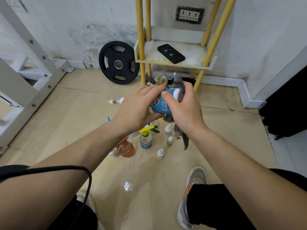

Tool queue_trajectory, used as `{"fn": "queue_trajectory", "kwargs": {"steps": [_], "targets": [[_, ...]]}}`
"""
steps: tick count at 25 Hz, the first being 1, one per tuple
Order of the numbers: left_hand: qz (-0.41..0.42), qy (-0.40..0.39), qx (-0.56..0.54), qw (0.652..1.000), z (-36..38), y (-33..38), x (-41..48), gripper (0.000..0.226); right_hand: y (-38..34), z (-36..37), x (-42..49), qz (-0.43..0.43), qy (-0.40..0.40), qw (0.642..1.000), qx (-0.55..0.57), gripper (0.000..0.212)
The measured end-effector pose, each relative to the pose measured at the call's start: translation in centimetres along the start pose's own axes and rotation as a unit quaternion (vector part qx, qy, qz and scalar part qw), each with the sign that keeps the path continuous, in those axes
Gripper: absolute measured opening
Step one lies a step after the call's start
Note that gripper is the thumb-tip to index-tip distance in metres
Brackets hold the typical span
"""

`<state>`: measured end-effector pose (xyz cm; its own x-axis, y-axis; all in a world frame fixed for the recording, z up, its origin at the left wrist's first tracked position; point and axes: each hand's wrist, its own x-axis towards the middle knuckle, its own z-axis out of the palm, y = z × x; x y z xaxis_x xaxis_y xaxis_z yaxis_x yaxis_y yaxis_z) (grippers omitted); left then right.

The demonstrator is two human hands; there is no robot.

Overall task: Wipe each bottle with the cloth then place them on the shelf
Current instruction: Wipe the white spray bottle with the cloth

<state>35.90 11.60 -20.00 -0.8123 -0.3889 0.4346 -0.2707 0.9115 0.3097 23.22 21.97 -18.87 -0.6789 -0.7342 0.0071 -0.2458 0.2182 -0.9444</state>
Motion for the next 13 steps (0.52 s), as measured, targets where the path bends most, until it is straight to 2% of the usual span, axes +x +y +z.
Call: {"fn": "queue_trajectory", "kwargs": {"steps": [2, 5, 7, 8, 10, 13], "targets": [[-0.045, -0.008, -0.064, 0.997, 0.1, 0.4, 0.0, 0.066, -0.1, 0.1, -1.0, -0.105, 0.011, 0.992, -0.064, 0.067], [-0.086, -0.017, -0.154, 0.984, -0.1, 0.9, -0.2, 0.048, 0.1, 0.1, -1.9, -0.266, -0.001, 0.942, -0.205, 0.067], [-0.112, -0.023, -0.165, 0.980, 0.0, 0.9, -0.5, 0.051, 0.3, -0.4, -1.4, -0.320, -0.039, 0.913, -0.251, 0.064], [-0.123, -0.026, -0.159, 0.979, 0.1, 0.9, -0.7, 0.053, 0.3, -0.7, -0.9, -0.323, -0.063, 0.912, -0.244, 0.062], [-0.127, -0.038, -0.147, 0.980, 0.5, 1.0, -0.8, 0.059, 0.2, -1.3, 0.0, -0.287, -0.088, 0.937, -0.181, 0.056], [-0.119, -0.050, -0.157, 0.979, 0.8, 1.4, -0.9, 0.075, 0.3, -1.7, 1.1, -0.155, -0.086, 0.982, -0.069, 0.049]]}}
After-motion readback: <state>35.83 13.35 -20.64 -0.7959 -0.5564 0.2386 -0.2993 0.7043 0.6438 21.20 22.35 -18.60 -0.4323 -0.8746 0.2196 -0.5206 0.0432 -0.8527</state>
